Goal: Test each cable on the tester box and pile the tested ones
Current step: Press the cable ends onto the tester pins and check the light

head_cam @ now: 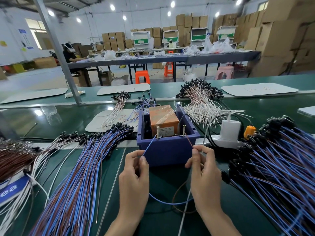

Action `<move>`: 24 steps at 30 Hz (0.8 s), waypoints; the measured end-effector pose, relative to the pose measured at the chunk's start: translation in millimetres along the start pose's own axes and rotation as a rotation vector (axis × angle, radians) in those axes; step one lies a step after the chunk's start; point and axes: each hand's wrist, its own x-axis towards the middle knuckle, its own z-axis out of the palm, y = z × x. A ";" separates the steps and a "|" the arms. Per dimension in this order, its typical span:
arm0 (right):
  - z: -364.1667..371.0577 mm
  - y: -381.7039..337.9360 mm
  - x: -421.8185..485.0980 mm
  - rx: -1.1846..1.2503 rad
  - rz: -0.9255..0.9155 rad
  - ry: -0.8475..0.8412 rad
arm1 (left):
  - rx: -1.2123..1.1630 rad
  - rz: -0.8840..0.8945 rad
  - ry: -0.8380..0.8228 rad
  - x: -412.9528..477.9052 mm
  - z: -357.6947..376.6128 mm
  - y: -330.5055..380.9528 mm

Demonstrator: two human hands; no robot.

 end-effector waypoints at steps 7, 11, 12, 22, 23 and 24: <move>-0.2 -3.5 -1.0 0.006 -0.010 0.034 | 0.002 0.006 0.001 -0.3 -0.4 0.8; -0.3 -3.9 -1.0 0.015 -0.010 0.032 | 0.011 0.000 -0.005 -0.6 0.5 0.0; -0.6 -3.7 -1.1 0.016 -0.009 0.031 | 0.012 -0.004 -0.005 -0.5 0.7 -0.2; 0.6 -1.3 -0.8 -0.003 0.006 0.020 | 0.023 -0.009 -0.006 0.4 0.6 -0.7; 0.7 -0.7 -0.8 -0.008 0.009 0.017 | 0.022 -0.015 -0.006 0.4 0.8 -0.1; 0.6 0.0 -0.6 -0.010 0.015 0.008 | 0.017 -0.022 -0.006 0.4 0.7 0.6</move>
